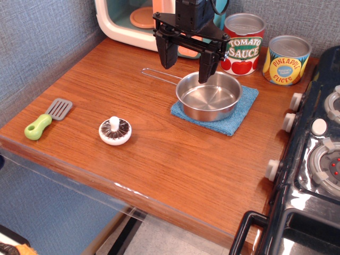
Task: Move mushroom into the pot
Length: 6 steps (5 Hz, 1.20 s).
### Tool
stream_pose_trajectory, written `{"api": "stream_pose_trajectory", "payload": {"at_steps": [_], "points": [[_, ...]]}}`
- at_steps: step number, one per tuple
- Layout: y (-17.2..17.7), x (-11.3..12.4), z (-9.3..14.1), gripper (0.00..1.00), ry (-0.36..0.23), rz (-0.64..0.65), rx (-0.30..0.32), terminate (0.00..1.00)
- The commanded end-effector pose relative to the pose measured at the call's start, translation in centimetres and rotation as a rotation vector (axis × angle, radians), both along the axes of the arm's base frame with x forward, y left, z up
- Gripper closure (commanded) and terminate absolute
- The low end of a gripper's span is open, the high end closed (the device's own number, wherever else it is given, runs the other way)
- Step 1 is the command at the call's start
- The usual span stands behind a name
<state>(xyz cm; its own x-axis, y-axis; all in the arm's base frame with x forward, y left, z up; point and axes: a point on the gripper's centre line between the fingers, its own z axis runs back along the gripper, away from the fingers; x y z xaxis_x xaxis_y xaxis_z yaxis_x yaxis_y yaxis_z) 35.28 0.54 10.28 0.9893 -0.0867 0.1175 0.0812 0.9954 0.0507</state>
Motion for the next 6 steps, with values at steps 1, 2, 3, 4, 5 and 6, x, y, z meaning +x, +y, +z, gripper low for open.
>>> {"api": "stream_pose_trajectory", "payload": {"at_steps": [1, 2, 3, 4, 5, 6], "points": [[0.0, 0.0, 0.0, 0.0, 0.0, 0.0, 0.0, 0.0], [1.7, -2.1, -0.7, 0.0, 0.017, 0.005, 0.013, 0.0], [3.8, -5.0, -1.0, 0.0, 0.025, 0.022, 0.039, 0.0], [5.4, -7.7, -1.4, 0.0, 0.044, 0.03, 0.107, 0.0], [6.4, -8.6, -2.8, 0.0, 0.087, 0.06, 0.132, 0.0], [6.7, -7.9, -3.9, 0.0, 0.109, 0.079, 0.145, 0.0]]}}
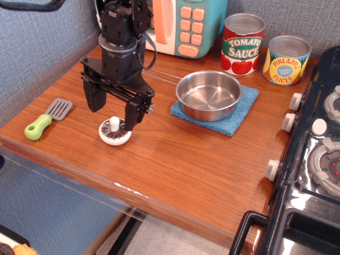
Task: Move mushroom into the pot
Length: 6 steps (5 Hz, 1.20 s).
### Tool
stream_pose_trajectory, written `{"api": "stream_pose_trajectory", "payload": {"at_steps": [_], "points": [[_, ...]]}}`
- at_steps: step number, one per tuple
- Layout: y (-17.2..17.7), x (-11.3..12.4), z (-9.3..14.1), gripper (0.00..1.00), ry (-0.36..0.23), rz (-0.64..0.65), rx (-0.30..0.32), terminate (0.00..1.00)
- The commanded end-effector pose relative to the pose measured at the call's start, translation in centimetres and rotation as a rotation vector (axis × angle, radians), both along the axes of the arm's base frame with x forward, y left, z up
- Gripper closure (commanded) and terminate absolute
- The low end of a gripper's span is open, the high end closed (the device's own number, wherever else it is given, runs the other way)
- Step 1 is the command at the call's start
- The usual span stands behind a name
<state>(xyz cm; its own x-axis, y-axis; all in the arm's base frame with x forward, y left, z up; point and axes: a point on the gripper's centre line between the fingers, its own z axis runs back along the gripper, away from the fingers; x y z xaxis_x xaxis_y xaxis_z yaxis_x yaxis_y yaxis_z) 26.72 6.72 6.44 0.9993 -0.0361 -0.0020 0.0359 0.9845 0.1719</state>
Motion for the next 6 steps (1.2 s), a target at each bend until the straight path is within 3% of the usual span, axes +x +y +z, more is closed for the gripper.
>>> {"api": "stream_pose_trajectory", "payload": {"at_steps": [1, 3, 4, 6], "points": [[0.8, 1.3, -1.2, 0.0, 0.026, 0.036, 0.029, 0.0], [2.0, 1.4, -2.8, 0.0, 0.055, 0.078, 0.023, 0.0], [2.2, 1.5, -3.0, 1.0, 0.061, 0.086, 0.015, 0.0], [2.1, 1.3, -2.7, 1.0, 0.049, 0.082, 0.003, 0.0]]}}
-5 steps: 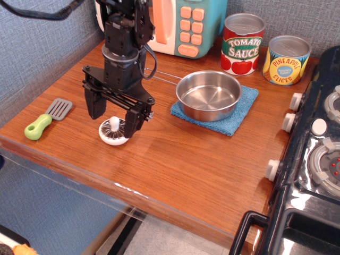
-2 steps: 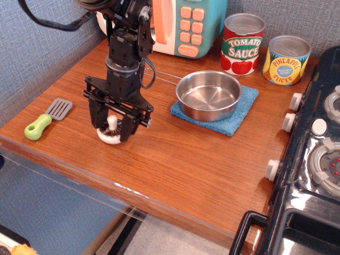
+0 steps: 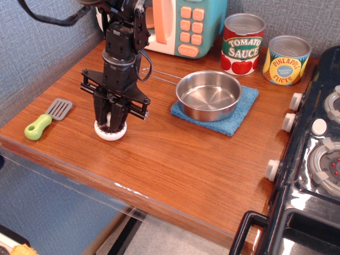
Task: Move mushroom into the pot
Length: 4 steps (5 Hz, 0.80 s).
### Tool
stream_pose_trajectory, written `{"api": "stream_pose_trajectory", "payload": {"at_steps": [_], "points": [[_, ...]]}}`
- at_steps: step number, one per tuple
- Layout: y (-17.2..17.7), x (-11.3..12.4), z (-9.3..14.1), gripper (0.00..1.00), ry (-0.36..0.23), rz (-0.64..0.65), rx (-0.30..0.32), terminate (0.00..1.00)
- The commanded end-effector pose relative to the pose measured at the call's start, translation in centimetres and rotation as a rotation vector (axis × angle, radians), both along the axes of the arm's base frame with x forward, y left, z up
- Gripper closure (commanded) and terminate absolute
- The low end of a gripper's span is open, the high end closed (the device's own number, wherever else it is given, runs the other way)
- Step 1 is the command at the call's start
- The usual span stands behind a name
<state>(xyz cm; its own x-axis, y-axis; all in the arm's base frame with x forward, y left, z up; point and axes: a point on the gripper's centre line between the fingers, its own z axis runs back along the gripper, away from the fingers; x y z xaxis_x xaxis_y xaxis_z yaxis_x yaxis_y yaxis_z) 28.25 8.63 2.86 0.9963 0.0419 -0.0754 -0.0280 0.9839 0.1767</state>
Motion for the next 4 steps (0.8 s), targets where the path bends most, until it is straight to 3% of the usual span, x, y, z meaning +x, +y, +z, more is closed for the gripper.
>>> {"api": "stream_pose_trajectory", "payload": {"at_steps": [1, 3, 4], "points": [[-0.5, 0.0, 2.2, 1.0, -0.066, -0.002, -0.021, 0.0], [-5.7, 4.0, 9.5, 1.0, -0.247, -0.081, -0.099, 0.0], [-8.4, 6.5, 9.8, 1.0, -0.277, -0.136, -0.162, 0.0]]}}
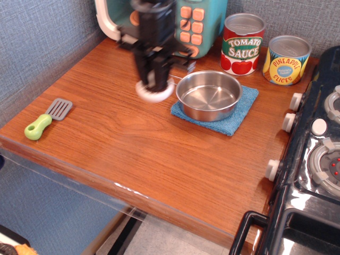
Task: Move mushroom into the pot
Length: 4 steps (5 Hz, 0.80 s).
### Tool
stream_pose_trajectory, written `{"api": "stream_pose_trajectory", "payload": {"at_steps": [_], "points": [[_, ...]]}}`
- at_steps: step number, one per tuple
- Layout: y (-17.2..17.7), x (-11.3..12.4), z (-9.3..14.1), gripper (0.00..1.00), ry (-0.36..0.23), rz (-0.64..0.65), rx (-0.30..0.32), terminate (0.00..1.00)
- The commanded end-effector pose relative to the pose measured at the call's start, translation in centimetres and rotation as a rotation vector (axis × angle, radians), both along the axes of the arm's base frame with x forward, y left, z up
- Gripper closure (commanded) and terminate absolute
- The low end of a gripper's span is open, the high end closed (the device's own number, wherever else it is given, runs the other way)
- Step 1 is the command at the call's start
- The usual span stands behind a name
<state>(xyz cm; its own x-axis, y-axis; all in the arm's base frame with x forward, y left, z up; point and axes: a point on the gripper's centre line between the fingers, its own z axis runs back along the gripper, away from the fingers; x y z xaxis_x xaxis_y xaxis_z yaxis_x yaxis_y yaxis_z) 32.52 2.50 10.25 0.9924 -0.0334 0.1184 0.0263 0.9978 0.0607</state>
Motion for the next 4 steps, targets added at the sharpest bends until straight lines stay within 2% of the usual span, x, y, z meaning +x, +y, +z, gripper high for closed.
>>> {"api": "stream_pose_trajectory", "payload": {"at_steps": [1, 2, 3, 4], "points": [[-3.7, 4.0, 1.0, 1.0, -0.058, -0.072, -0.046, 0.0], [-4.3, 5.3, -0.9, 1.0, -0.016, -0.077, -0.012, 0.0], [-3.9, 6.1, -2.3, 1.0, 0.009, -0.065, -0.003, 0.0], [-3.4, 6.8, -3.0, 0.0, 0.01, -0.04, -0.019, 0.0]]}}
